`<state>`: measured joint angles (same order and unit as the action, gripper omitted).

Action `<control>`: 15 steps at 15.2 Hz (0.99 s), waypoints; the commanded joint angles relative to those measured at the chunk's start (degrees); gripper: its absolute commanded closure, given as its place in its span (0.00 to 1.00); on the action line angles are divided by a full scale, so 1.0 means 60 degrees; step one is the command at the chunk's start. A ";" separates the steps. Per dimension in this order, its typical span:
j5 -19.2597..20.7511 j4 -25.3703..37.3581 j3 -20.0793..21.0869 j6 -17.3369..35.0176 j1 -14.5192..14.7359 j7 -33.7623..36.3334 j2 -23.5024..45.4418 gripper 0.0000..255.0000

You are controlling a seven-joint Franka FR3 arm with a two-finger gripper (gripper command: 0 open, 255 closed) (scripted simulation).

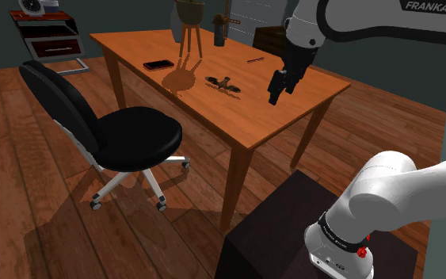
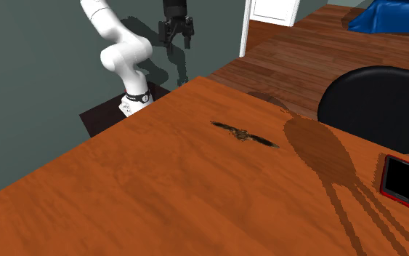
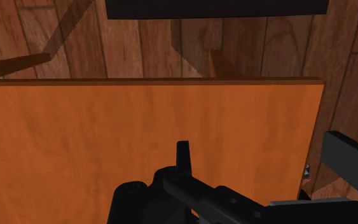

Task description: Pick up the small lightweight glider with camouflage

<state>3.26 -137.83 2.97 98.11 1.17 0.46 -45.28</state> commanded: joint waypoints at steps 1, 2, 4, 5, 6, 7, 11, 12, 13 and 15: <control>0.0000 0.0000 0.0000 0.0000 0.0000 0.0000 0.0000 0.00; 0.0046 0.0188 -0.0087 0.0170 -0.0041 -0.0094 0.0396 0.00; 0.0121 0.0600 -0.0252 0.0476 -0.0112 -0.0277 0.1192 0.00; 0.0150 0.0825 -0.0331 0.0611 -0.0144 -0.0369 0.1591 0.00; 0.0174 0.1062 -0.0408 0.0733 -0.0172 -0.0460 0.1990 0.00; 0.0192 0.1312 -0.0482 0.0844 -0.0198 -0.0551 0.2389 0.00; 0.0207 0.2428 -0.0754 0.1163 -0.0286 -0.0921 0.3985 0.00; 0.0197 0.2738 -0.0816 0.1212 -0.0305 -0.1015 0.4384 0.00; 0.0181 0.3060 -0.0875 0.1249 -0.0325 -0.1110 0.4784 0.00; 0.0135 0.3743 -0.0987 0.1285 -0.0363 -0.1301 0.5586 0.00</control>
<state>4.21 -117.79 -2.61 105.78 -0.90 -6.74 -14.50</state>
